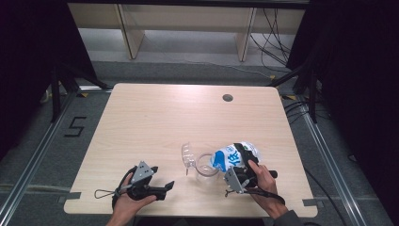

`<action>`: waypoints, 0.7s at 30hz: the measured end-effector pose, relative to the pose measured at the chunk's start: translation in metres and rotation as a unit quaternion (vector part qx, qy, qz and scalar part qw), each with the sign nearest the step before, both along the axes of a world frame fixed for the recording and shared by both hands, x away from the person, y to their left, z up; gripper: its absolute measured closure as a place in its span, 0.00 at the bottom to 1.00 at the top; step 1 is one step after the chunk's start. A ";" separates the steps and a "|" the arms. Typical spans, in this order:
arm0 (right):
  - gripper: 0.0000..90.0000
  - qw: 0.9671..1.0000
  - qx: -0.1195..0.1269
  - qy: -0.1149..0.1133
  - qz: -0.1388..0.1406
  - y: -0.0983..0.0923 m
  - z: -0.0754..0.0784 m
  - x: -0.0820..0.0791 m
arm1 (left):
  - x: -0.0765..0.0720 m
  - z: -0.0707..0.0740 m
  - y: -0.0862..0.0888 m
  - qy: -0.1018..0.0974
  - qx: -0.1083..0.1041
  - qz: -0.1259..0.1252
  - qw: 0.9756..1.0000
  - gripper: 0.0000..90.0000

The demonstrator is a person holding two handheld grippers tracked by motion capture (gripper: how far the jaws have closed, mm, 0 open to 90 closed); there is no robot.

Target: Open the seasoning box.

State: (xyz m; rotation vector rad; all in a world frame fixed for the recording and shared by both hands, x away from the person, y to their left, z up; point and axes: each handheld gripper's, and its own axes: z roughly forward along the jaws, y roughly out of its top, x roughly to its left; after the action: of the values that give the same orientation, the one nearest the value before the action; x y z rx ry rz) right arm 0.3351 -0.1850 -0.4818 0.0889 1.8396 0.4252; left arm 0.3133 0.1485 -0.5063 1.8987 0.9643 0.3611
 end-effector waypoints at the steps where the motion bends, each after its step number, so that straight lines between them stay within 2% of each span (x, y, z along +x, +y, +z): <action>1: 0.54 1.000 0.001 0.001 -0.003 0.000 0.000 0.000 | 0.000 0.000 0.000 -0.003 0.000 -0.002 1.000 0.18; 2: 0.54 1.000 -0.021 -0.011 0.005 0.000 0.003 0.001 | 0.000 0.000 0.000 -0.003 0.001 -0.002 1.000 0.18; 3: 0.54 1.000 -0.001 -0.001 -0.001 0.000 0.000 0.000 | 0.000 0.000 0.000 -0.002 0.000 -0.002 1.000 0.18; 4: 0.54 1.000 -0.009 -0.007 0.008 0.000 0.001 0.001 | 0.000 0.000 0.000 0.000 0.002 -0.001 1.000 0.18; 5: 0.55 1.000 -0.002 0.001 -0.007 0.001 0.000 -0.001 | 0.000 0.000 0.000 0.000 0.002 0.000 1.000 0.18; 6: 0.55 1.000 -0.001 0.001 -0.004 0.000 0.000 0.000 | 0.000 0.000 0.000 0.000 -0.002 0.001 1.000 0.18; 8: 0.55 1.000 -0.004 -0.002 0.002 0.000 0.000 0.001 | 0.000 0.000 0.000 -0.004 0.005 -0.003 1.000 0.18; 9: 0.55 1.000 -0.002 0.000 -0.004 0.001 0.000 -0.001 | 0.000 0.001 0.001 -0.004 0.005 -0.002 1.000 0.18; 11: 0.55 0.999 -0.030 -0.014 0.006 0.001 0.003 0.000 | 0.000 0.000 0.000 -0.001 -0.001 0.003 1.000 0.18; 12: 0.55 1.000 -0.008 -0.002 -0.004 0.001 0.000 -0.001 | 0.000 0.000 0.000 -0.001 0.002 0.002 1.000 0.18; 16: 0.55 1.000 -0.011 -0.004 -0.003 0.002 0.000 -0.001 | 0.000 0.000 0.000 -0.001 -0.001 0.003 1.000 0.18; 18: 0.55 1.000 -0.019 -0.011 0.010 0.001 0.000 0.001 | 0.000 0.000 0.000 -0.002 0.002 0.002 1.000 0.18; 21: 0.55 1.000 -0.019 -0.012 -0.001 0.002 -0.001 0.000 | 0.000 0.000 0.000 0.000 -0.001 0.002 1.000 0.18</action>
State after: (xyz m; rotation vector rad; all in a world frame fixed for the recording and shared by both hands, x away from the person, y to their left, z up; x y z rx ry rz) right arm 0.3348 -0.1830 -0.4825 0.0601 1.8236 0.3885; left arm 0.3133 0.1485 -0.5059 1.8952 0.9684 0.3640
